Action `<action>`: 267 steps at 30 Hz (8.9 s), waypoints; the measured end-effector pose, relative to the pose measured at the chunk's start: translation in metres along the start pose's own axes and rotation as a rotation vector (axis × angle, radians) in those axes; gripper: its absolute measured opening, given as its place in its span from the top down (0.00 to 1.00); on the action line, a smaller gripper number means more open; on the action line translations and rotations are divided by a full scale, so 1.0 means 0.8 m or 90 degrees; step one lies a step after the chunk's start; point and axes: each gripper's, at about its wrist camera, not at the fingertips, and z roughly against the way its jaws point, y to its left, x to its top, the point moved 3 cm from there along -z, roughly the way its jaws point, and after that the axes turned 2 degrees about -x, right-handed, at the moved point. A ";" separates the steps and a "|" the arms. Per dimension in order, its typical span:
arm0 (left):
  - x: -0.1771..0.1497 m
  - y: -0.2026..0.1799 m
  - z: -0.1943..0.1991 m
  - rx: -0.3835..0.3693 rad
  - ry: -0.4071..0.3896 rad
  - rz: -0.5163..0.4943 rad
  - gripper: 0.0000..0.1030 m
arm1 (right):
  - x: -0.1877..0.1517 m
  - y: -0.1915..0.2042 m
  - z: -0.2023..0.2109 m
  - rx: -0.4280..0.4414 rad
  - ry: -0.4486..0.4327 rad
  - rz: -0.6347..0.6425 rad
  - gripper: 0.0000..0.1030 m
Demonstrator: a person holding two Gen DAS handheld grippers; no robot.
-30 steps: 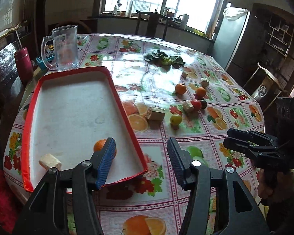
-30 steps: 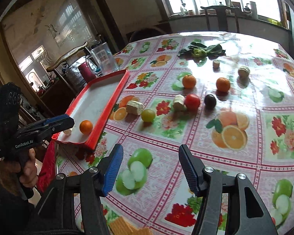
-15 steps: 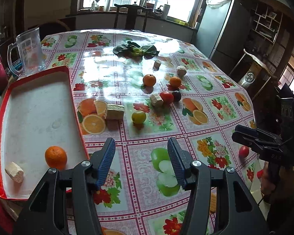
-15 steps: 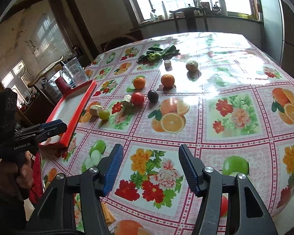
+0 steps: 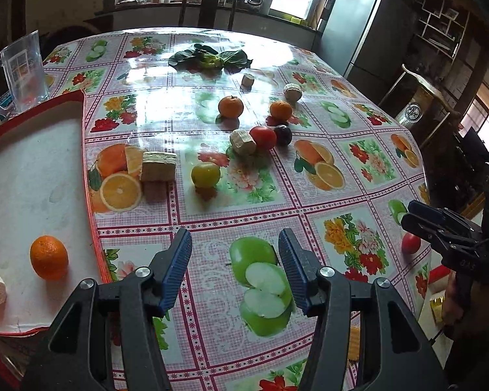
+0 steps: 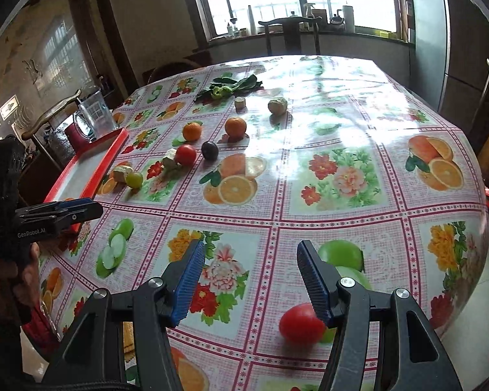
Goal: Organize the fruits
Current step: 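Move both tools back over the table toward the remaining fruit, then grasp the green-yellow fruit with the left tool while the right tool grasps the dark plum, then carry the green-yellow fruit with the left tool while the right tool carries the plum to the tray, then open the left tool in the tray while the right tool releases the plum there, then move both tools back over the table toward the next items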
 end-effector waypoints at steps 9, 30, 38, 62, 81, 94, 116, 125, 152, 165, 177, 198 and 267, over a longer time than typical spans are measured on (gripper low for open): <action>0.009 0.011 -0.016 0.000 0.007 0.009 0.48 | -0.006 -0.030 0.000 -0.061 0.007 -0.006 0.42; 0.054 0.026 -0.084 0.035 0.015 0.005 0.49 | 0.100 0.068 -0.151 0.056 0.033 0.050 0.70; 0.063 0.030 -0.092 0.045 0.006 -0.036 0.75 | 0.127 0.087 -0.192 0.051 0.032 0.078 0.76; 0.038 0.020 -0.019 0.004 -0.039 -0.024 0.79 | 0.091 0.105 -0.115 0.121 0.014 0.044 0.81; 0.019 0.062 0.058 0.032 -0.099 0.017 0.79 | 0.089 0.168 -0.081 0.165 -0.011 0.074 0.81; 0.009 0.087 0.071 0.038 -0.110 0.039 0.79 | 0.085 0.199 -0.083 0.177 -0.004 0.093 0.81; -0.008 0.174 0.126 0.100 -0.151 0.113 0.79 | 0.092 0.276 -0.091 0.229 0.003 0.137 0.81; -0.012 0.214 0.138 0.120 -0.161 0.147 0.79 | 0.094 0.325 -0.102 0.254 0.013 0.172 0.81; -0.003 0.285 0.106 0.145 -0.119 0.189 0.79 | 0.097 0.407 -0.163 0.288 0.068 0.236 0.81; -0.006 0.305 0.072 0.149 -0.072 0.203 0.79 | 0.083 0.432 -0.205 0.266 0.121 0.283 0.80; -0.017 0.301 0.075 0.183 -0.056 0.202 0.54 | 0.079 0.426 -0.182 0.260 0.106 0.305 0.62; -0.009 0.225 0.100 0.180 -0.083 0.154 0.54 | 0.085 0.302 -0.098 0.223 0.026 0.199 0.62; 0.063 0.070 -0.052 0.079 0.024 0.036 0.49 | 0.119 0.045 -0.136 0.057 0.025 0.012 0.62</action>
